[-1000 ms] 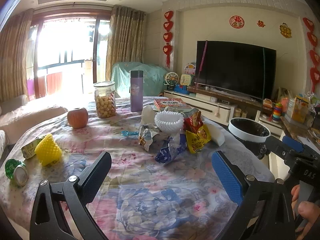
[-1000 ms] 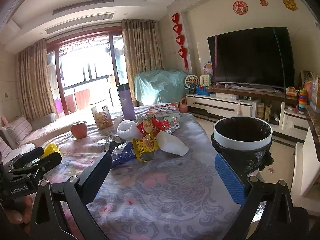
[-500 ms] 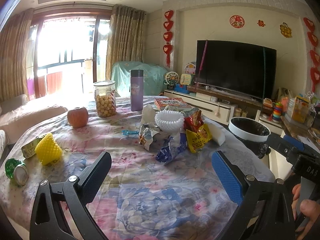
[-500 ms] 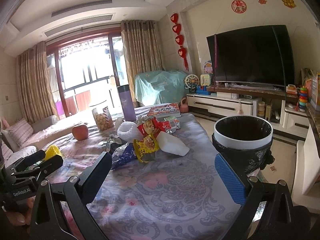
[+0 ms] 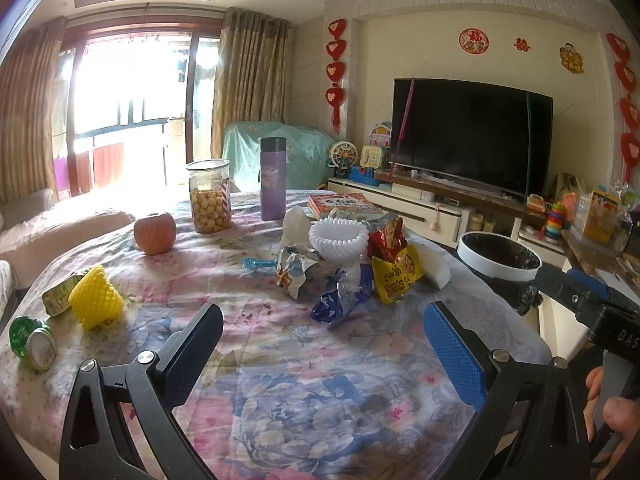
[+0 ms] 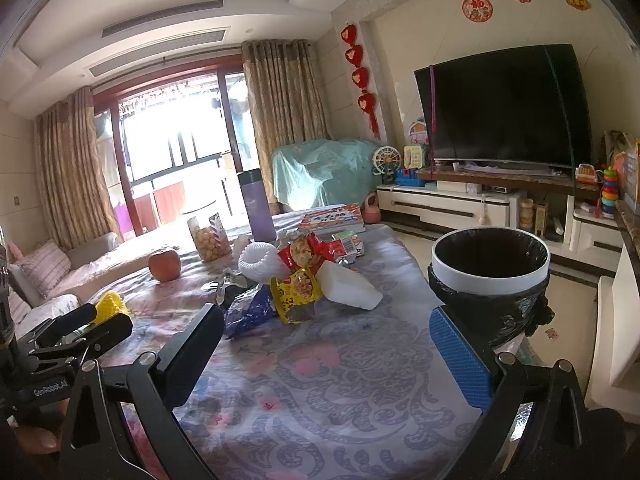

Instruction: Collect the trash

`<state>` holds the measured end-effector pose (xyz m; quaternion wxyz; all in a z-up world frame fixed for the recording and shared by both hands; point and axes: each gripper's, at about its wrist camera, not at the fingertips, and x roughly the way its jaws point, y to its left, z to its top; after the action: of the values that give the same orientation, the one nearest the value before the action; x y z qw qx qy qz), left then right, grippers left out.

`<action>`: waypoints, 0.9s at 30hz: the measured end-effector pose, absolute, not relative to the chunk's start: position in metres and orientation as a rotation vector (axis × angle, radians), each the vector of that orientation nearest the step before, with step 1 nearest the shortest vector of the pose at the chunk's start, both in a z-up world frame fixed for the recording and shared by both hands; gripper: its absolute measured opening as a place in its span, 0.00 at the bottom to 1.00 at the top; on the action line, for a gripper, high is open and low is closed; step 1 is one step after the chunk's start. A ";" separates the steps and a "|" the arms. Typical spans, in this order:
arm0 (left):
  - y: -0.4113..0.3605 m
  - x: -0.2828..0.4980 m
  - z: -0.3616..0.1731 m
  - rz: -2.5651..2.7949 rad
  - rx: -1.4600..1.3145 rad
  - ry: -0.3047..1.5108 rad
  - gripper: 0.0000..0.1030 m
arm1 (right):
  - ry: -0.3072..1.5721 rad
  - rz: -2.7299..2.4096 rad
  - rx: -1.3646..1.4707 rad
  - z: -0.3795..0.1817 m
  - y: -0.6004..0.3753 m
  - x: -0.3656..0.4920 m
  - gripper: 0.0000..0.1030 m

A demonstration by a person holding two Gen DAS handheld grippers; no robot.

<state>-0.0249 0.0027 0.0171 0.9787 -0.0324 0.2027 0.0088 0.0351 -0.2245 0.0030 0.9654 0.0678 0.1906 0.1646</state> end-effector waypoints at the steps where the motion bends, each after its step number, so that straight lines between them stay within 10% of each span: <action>1: 0.002 -0.026 0.017 0.018 -0.067 0.407 0.98 | 0.387 0.335 0.138 0.003 -0.224 0.035 1.00; 27: 0.005 -0.009 0.003 0.010 -0.070 0.455 0.98 | 0.429 0.358 0.158 -0.006 -0.223 0.046 1.00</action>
<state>-0.0094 0.0052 0.0027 0.9736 -0.0348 0.2255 0.0048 0.0459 -0.2232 -0.0059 0.9582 0.0777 0.2113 0.1766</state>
